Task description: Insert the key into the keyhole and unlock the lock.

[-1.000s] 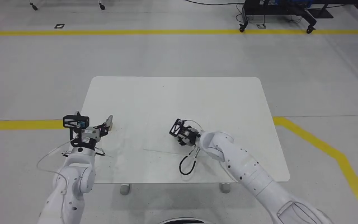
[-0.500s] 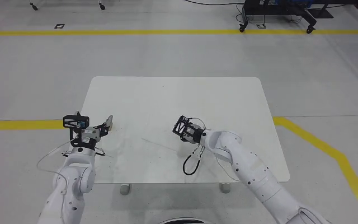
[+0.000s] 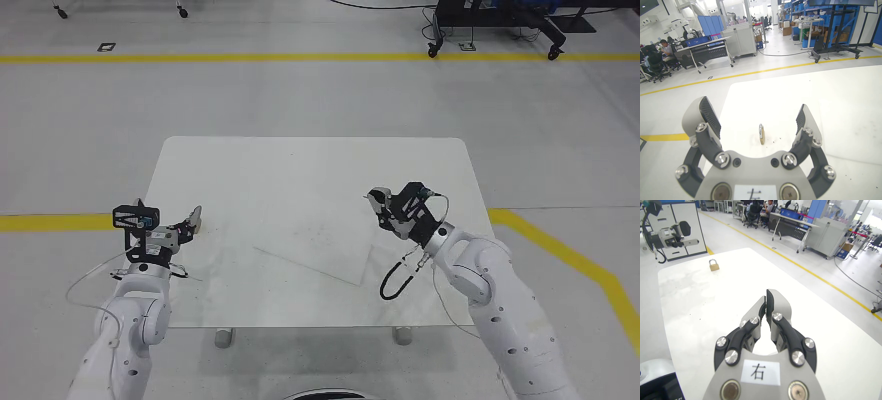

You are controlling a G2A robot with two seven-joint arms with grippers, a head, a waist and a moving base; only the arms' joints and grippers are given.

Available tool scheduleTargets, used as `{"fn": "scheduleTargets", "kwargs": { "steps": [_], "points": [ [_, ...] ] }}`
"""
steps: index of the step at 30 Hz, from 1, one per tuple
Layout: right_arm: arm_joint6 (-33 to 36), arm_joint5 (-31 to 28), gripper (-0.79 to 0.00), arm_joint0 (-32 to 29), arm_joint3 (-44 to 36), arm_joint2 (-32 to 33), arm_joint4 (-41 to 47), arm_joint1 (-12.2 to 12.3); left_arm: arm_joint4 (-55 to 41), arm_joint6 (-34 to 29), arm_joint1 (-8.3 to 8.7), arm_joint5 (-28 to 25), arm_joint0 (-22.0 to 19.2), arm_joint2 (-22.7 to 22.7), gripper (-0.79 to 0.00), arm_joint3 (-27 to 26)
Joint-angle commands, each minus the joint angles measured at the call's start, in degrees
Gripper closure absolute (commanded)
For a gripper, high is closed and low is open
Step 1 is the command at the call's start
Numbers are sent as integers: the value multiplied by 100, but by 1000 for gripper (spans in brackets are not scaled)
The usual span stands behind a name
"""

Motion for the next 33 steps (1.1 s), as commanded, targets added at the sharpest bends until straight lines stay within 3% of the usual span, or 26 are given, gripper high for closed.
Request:
{"fn": "scheduleTargets", "kwargs": {
  "steps": [1,9,11,13,16,18,20,25,29,31,32,33],
  "points": [
    [-1,12,0,-8,-6,10,-15,2,0,0,0,0,0,0,-785,0],
    [-1,12,0,-8,-6,10,-15,2,9,39,-1,-74,1,15,-785,-53],
    [-9,14,0,-14,2,-1,4,1,-540,56,-7,-600,41,42,-785,-127],
    [-10,-92,0,-1,176,-131,257,-13,-1898,-335,3,-1692,87,-28,-785,-161],
    [15,-398,0,246,633,-351,1138,-56,-4073,-1670,97,-3201,11,-409,-785,41],
    [202,-660,0,493,967,-532,1713,-84,-5468,-2680,159,-3799,-107,-386,-785,224],
    [512,-864,0,781,1254,-736,2192,-112,-7011,-3828,229,-4071,-301,-215,-785,383],
    [876,-1312,0,1215,1692,-1108,3191,-166,-9597,-6212,380,-3482,-1071,133,-785,701],
    [1090,-1617,0,1395,1933,-1255,3940,-177,-10379,-7154,389,-2986,-1729,626,-776,1156],
    [1207,-1685,0,1462,2015,-1324,4249,-180,-10510,-7364,373,-2879,-2016,860,-483,1474],
    [1270,-1702,0,1502,2061,-1361,4382,-182,-10590,-7452,361,-2860,-2121,974,-385,1598],
    [1322,-1724,0,1543,2111,-1406,4512,-186,-10644,-7528,353,-2892,-2205,1056,-363,1705]
  ]
}}
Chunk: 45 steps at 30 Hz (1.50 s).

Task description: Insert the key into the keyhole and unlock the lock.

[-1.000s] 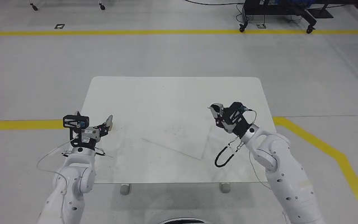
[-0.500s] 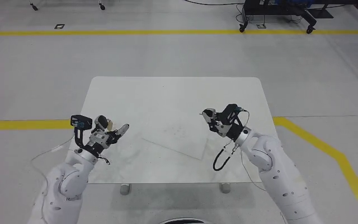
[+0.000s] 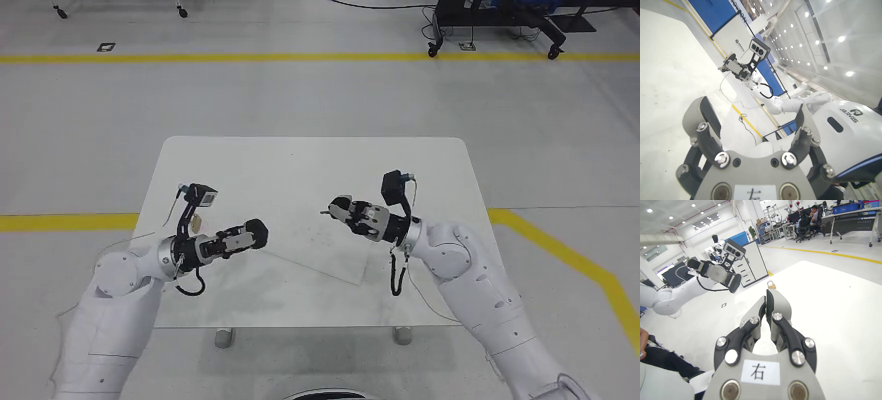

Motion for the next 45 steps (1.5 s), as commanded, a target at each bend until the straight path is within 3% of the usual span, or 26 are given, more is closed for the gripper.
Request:
{"fn": "scheduleTargets", "kwargs": {
  "steps": [1,6,15,27,33,45],
  "points": [
    [126,-89,0,78,116,-136,363,-15,46,-65,-10,-58,-177,175,-357,200],
    [750,-281,0,525,591,-829,1491,-124,827,310,-15,-380,-260,440,-379,281],
    [1035,-393,0,1057,1109,-1388,2003,-259,948,551,8,-370,-289,528,-348,310],
    [1239,-569,0,1220,1376,-1717,2600,-328,1319,809,48,-334,-238,667,-222,207],
    [1407,-617,0,1345,1546,-1835,2814,-349,1511,1035,72,-314,-213,668,-18,153],
    [1433,-594,0,1424,1665,-1912,2847,-361,1487,1131,122,-429,-176,675,0,98]
  ]
}}
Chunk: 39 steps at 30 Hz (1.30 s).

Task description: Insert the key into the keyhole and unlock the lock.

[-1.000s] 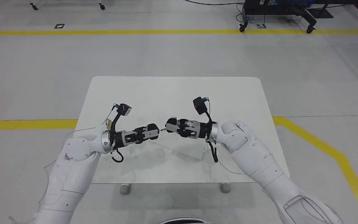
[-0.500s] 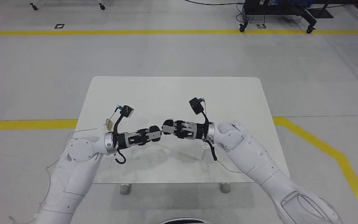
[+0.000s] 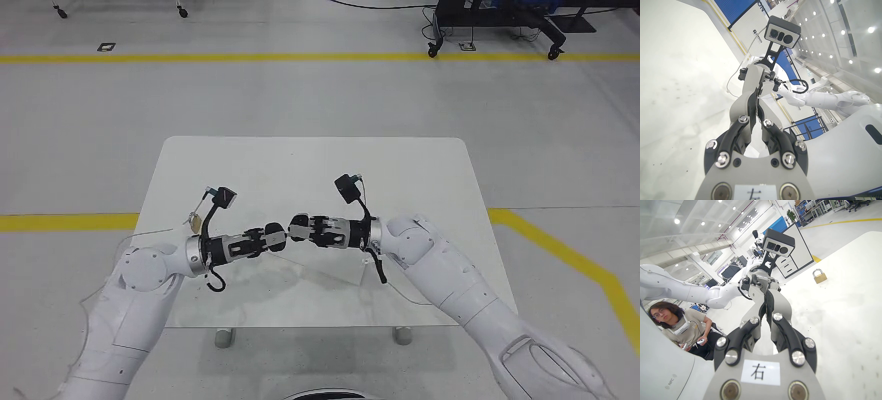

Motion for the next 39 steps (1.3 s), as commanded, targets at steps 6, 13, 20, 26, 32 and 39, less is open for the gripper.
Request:
{"fn": "scheduleTargets", "kwargs": {
  "steps": [6,13,20,26,32,39],
  "points": [
    [9,-37,-22,-7,25,6,57,13,23,121,30,-59,24,-22,0,-15],
    [118,-44,-169,-22,6,-7,136,35,8,157,59,-105,45,-28,0,-44],
    [184,-30,-182,-25,-8,-23,201,50,-5,184,89,-149,59,-42,0,-67],
    [313,-80,0,-11,-26,-52,292,66,-15,221,113,-170,77,-46,0,-89],
    [386,-25,0,19,-58,-64,238,83,3,149,135,-237,52,-10,-86,-112],
    [284,-47,0,4,-74,109,86,144,64,216,185,-351,15,-174,-785,-108]
  ]
}}
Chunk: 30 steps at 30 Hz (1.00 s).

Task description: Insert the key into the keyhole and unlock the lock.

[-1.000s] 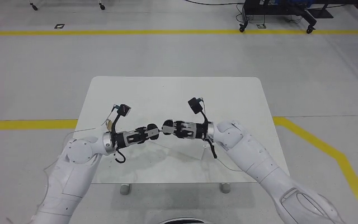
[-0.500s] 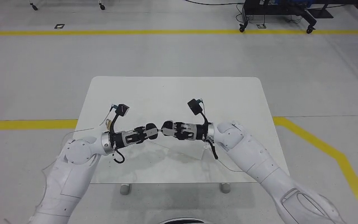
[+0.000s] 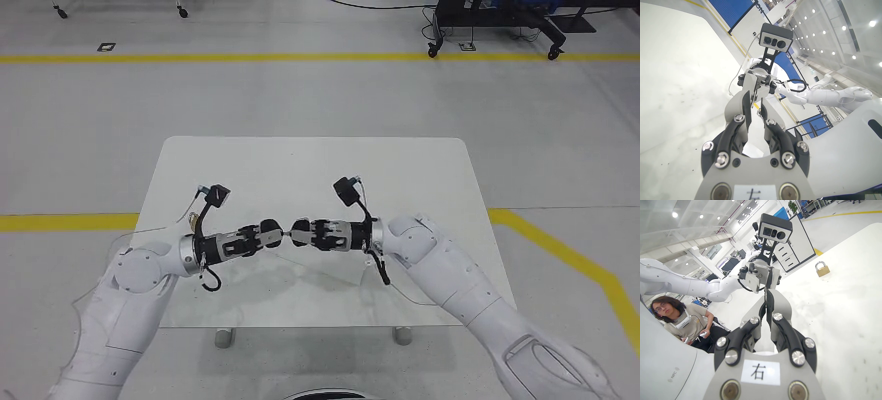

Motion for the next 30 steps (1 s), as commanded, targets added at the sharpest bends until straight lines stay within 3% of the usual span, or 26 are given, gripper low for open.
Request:
{"fn": "scheduleTargets", "kwargs": {
  "steps": [1,11,16,20,24,27,30],
  "points": [
    [-60,-87,0,-30,-6,161,-41,50,77,70,29,-85,-2,-154,-785,-12],
    [-547,-418,0,-678,-485,1551,-769,479,828,169,234,-559,334,-1183,-785,-370],
    [-732,-418,0,-886,-593,1836,-883,556,2721,147,388,-579,636,-2051,-785,-916],
    [-732,-418,0,-886,-593,1836,-883,556,4277,363,443,-312,1082,-2461,-785,-1457],
    [-732,-418,0,-886,-593,1836,-883,556,5576,267,467,234,1149,-2301,-785,-1560],
    [-732,-418,0,-886,-593,1836,-883,556,6684,452,445,894,824,-1844,-785,-1255],
    [-732,-418,0,-886,-593,1836,-883,556,6680,508,402,1352,414,-1512,-785,-723]
  ]
}}
